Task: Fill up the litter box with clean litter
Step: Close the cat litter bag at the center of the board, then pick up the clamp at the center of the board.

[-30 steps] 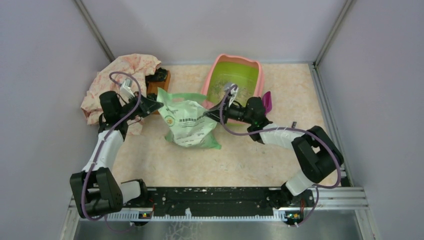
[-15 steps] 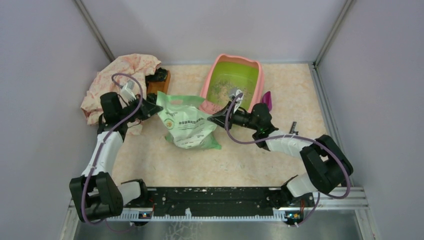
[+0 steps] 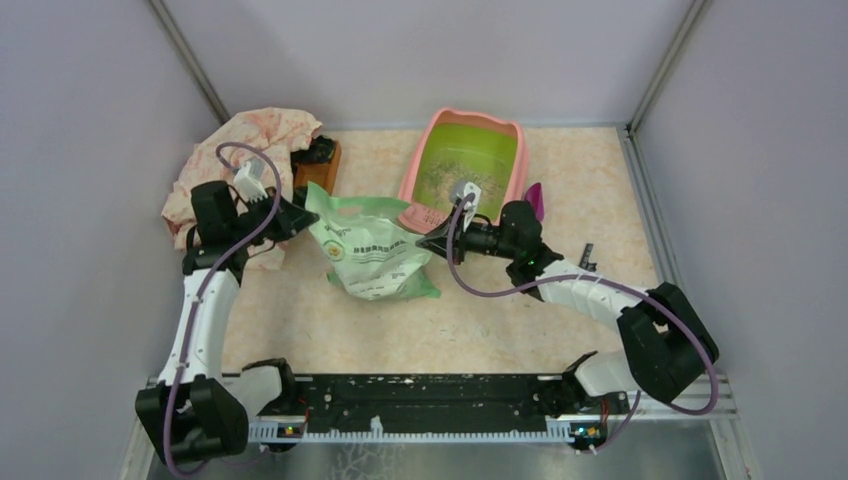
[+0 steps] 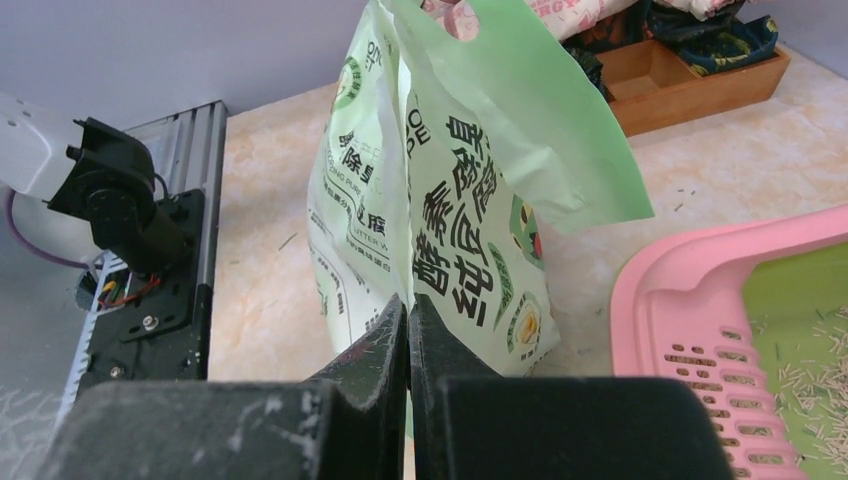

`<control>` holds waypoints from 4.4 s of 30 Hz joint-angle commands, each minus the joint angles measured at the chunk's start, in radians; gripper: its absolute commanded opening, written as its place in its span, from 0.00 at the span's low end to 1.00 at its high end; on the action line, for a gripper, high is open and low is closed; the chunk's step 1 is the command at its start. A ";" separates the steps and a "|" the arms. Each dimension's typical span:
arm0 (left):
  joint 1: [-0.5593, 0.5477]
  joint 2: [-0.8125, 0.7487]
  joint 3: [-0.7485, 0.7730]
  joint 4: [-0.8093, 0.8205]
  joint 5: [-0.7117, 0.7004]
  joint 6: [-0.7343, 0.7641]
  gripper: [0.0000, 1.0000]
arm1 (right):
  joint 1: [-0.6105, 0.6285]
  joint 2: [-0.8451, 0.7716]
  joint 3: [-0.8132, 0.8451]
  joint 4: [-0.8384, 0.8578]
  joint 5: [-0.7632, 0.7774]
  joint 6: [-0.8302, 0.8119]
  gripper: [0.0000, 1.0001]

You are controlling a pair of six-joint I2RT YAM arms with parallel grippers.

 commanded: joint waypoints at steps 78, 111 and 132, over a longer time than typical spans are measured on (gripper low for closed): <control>0.061 -0.107 0.024 0.051 -0.080 0.034 0.04 | 0.174 -0.022 0.175 -0.183 0.465 -0.366 0.00; 0.062 -0.096 -0.001 0.076 -0.050 0.021 0.08 | -0.228 -0.032 0.231 -0.994 1.209 0.264 0.60; 0.062 -0.082 -0.027 0.124 0.010 -0.026 0.25 | -0.552 -0.264 0.053 -1.216 1.239 0.554 0.55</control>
